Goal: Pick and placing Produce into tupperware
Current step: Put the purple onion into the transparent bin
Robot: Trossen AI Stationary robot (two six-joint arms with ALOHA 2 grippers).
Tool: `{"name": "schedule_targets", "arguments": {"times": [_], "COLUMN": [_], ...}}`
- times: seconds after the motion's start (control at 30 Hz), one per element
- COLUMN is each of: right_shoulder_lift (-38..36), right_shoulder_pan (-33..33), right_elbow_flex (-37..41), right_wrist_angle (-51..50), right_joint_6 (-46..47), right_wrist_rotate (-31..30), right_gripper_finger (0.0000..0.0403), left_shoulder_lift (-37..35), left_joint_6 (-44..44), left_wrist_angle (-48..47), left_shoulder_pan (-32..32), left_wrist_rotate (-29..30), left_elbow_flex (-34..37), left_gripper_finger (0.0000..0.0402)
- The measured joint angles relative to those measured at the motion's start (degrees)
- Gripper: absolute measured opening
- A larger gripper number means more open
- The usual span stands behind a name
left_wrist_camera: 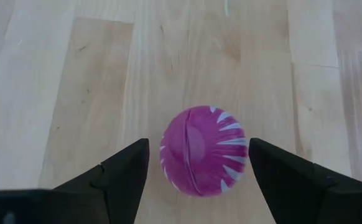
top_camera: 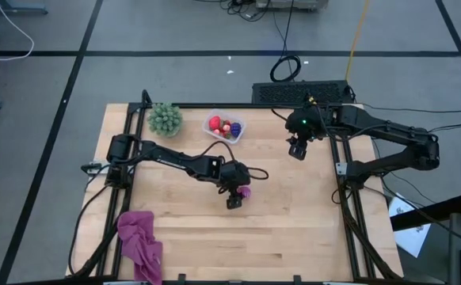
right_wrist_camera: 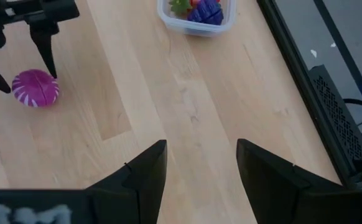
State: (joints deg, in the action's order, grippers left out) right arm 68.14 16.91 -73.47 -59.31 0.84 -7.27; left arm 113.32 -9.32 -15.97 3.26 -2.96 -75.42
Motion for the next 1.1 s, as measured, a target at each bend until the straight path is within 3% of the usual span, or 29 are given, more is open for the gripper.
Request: {"name": "schedule_targets", "arguments": {"times": [1.1], "right_shoulder_lift": [0.0], "right_shoulder_pan": [0.0], "right_elbow_flex": [-0.02], "right_wrist_angle": [2.26], "right_joint_6": [-0.22], "right_wrist_rotate": [0.04], "right_gripper_finger": [0.0183], "left_shoulder_lift": [4.94], "left_joint_6": [-0.06], "left_wrist_angle": [1.43], "left_shoulder_pan": [-0.74], "left_wrist_rotate": [-1.6], "left_elbow_flex": [0.0], "left_gripper_finger": [0.0287]}}
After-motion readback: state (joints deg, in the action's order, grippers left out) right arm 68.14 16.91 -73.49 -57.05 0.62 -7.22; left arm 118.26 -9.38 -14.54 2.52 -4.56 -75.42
